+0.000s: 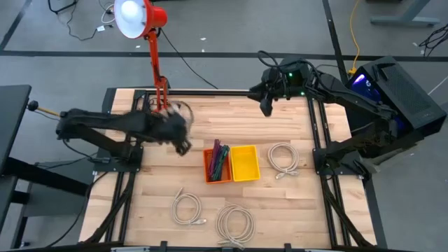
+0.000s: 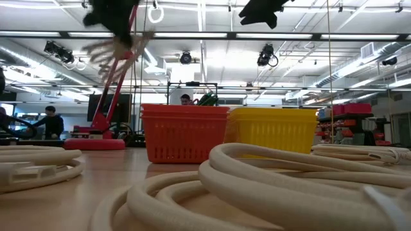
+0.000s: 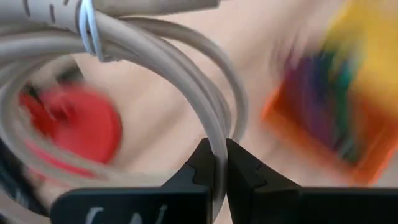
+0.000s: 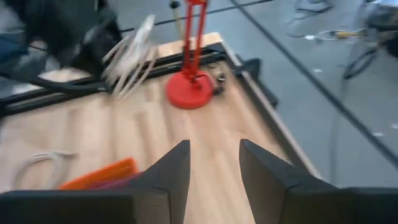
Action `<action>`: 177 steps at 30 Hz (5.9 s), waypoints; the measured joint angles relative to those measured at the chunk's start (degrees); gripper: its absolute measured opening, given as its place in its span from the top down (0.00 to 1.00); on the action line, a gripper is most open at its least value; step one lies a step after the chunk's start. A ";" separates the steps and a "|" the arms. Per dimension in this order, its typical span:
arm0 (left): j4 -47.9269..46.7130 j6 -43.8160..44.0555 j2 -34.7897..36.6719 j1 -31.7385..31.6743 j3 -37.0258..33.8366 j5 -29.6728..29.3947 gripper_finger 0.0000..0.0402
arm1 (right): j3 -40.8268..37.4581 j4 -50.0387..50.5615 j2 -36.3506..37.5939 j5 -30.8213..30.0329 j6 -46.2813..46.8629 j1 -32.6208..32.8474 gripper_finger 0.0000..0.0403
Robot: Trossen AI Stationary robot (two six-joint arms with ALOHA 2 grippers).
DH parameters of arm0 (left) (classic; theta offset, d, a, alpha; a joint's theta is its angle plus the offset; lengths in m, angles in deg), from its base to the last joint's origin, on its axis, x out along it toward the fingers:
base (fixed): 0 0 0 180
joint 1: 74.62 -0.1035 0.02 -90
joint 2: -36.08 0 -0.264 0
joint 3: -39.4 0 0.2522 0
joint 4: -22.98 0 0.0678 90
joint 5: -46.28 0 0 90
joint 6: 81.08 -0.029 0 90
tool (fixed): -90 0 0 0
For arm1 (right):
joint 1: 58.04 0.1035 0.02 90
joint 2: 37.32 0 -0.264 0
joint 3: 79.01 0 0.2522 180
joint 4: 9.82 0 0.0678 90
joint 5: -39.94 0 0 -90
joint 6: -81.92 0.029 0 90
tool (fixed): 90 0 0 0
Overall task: Pick & Place USB Port
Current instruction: Put the light brown HDMI cable into the yellow bin
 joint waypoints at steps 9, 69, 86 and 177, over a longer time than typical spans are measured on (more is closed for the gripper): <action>12.33 -11.65 4.09 -0.44 13.06 -24.48 0.96 | 0.00 -8.83 -1.83 7.24 2.06 5.10 0.65; 45.22 -27.44 -12.73 -6.35 13.16 0.57 0.75 | 0.00 -10.53 -3.47 -7.19 -3.14 1.85 0.95; 35.73 -30.46 -5.27 -7.11 13.21 -16.26 0.74 | 0.00 18.29 0.98 -0.27 5.47 12.61 0.96; 30.10 -30.42 -5.36 -7.05 13.18 -4.00 0.74 | -38.60 -29.53 -1.23 -47.75 79.99 45.64 0.96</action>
